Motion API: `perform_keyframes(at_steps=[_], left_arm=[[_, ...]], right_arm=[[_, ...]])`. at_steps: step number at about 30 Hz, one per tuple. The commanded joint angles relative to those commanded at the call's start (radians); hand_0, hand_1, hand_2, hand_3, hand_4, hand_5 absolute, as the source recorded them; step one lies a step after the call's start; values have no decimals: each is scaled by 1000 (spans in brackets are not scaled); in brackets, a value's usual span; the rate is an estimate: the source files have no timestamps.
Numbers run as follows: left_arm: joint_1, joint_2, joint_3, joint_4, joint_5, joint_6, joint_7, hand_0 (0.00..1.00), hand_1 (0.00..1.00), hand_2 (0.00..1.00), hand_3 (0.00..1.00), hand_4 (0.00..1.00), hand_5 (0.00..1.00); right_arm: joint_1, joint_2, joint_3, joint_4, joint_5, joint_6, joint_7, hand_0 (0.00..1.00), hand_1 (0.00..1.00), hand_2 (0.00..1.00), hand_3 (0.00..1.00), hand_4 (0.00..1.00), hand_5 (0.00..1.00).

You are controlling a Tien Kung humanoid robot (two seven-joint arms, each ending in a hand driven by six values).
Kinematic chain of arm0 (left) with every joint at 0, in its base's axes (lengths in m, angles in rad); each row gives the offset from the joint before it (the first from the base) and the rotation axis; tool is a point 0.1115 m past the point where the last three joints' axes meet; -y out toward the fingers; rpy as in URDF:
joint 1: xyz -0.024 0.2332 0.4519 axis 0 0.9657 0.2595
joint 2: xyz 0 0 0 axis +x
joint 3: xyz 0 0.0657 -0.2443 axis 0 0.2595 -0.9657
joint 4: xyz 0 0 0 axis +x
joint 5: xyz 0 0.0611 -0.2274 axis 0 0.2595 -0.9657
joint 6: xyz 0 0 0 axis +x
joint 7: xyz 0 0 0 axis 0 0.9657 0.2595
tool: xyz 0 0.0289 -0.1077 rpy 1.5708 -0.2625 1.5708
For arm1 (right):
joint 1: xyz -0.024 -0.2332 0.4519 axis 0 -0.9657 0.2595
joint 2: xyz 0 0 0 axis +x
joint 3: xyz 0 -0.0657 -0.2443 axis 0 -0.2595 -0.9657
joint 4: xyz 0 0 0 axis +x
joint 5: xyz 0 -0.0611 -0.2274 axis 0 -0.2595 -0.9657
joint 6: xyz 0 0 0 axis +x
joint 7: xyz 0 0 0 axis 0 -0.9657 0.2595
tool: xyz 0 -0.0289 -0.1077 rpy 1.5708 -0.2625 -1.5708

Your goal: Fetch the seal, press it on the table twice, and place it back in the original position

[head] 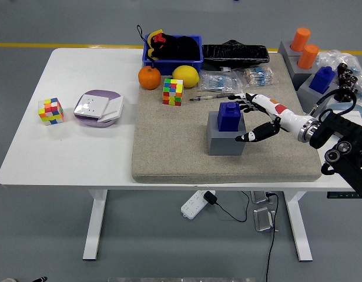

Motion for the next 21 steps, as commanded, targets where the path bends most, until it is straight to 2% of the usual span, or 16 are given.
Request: perform_keyframes(at_steps=[1,7,8,10,13,14,21], left_arm=[[0,0,0,0,0,0,0,814,809,782,818,721,431],[-2,1,6,0,-2,0,1,814,809,782,818,721,431],[-2,1,7,0,-3,0,1,815,809,781,818,721,429],[-3,1,6,0,-2,0,0,815,809,781,818,721,429],[-4,1,6,-1,-2,0,0,815,809,781,818,721,429],[-4,1,5,-1,-2,0,0,816,809,782,818,723,429],[-5,1,12,0,-6,-1,0,816,809,782,818,723,428]], right_arm=[[3,3,-2,-4,-3,-4,2,828,776,779,866,998,8],[41,24,-28,-42,0,-49,29,828,776,779,866,998,8],[46,25,-33,-46,1,-53,32,815,755,734,805,976,2],[56,26,-45,-54,0,-63,38,815,755,734,805,976,2],[64,26,-57,-61,-7,-64,40,815,755,734,805,976,2],[66,26,-60,-63,-7,-62,40,782,702,681,762,937,2],[74,21,-77,-76,-2,-54,39,764,684,669,751,926,2]])
